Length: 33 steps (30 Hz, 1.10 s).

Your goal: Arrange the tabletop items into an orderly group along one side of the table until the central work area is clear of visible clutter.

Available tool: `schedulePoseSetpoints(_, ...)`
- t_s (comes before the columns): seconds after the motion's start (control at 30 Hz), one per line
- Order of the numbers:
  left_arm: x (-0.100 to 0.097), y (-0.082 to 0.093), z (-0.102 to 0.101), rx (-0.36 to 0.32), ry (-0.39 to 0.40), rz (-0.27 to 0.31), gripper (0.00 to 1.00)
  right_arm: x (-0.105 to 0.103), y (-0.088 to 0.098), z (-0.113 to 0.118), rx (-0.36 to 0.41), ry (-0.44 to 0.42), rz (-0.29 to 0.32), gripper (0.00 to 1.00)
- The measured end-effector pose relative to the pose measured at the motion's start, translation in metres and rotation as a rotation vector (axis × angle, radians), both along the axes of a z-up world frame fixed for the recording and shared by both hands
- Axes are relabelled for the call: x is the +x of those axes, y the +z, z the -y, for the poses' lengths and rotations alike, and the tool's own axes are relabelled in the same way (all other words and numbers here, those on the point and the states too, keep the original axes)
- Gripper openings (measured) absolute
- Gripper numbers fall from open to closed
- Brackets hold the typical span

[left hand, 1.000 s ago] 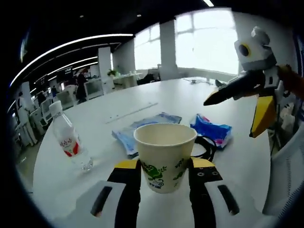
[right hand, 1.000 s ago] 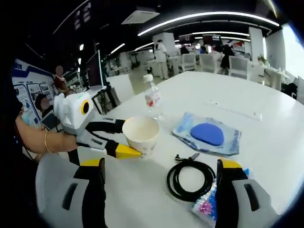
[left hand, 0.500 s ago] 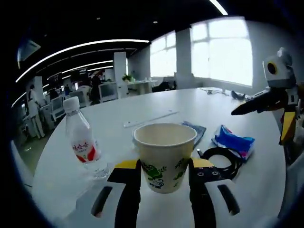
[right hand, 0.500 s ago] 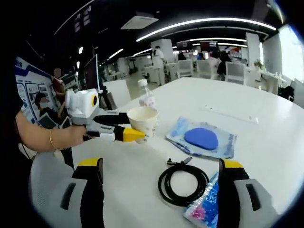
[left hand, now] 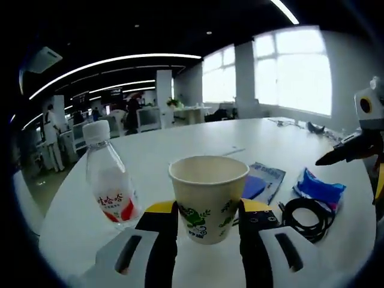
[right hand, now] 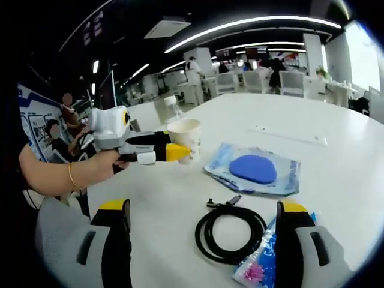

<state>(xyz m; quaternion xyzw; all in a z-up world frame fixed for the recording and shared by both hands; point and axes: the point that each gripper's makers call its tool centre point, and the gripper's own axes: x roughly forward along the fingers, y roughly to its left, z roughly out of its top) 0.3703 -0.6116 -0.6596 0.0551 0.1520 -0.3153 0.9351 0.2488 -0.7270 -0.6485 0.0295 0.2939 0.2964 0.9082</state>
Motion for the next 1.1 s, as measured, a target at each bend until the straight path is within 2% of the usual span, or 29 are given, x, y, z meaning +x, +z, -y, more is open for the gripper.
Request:
schedulePoseSetpoints(0.4,0.029,-0.017,-0.007,-0.006,0.118,0.010,0.38,0.001,-0.018,0.008,-0.023,-0.022,-0.024,1.00)
schedulePoseSetpoints(0.7,0.040,-0.030,-0.008,-0.009,0.143,0.014,0.38,0.004,-0.027,0.018,-0.029,-0.051,-0.035,0.99)
schedulePoseSetpoints(0.83,0.043,-0.034,-0.008,0.011,0.147,0.019,0.38,0.005,-0.031,0.021,-0.040,-0.058,-0.037,0.99)
schedulePoseSetpoints(0.97,0.045,-0.040,-0.011,-0.007,0.162,-0.011,0.38,0.006,-0.032,0.023,-0.045,-0.060,-0.035,0.99)
schedulePoseSetpoints(1.1,0.047,-0.043,-0.014,0.009,0.170,-0.008,0.38,0.007,-0.032,0.024,-0.042,-0.067,-0.037,0.98)
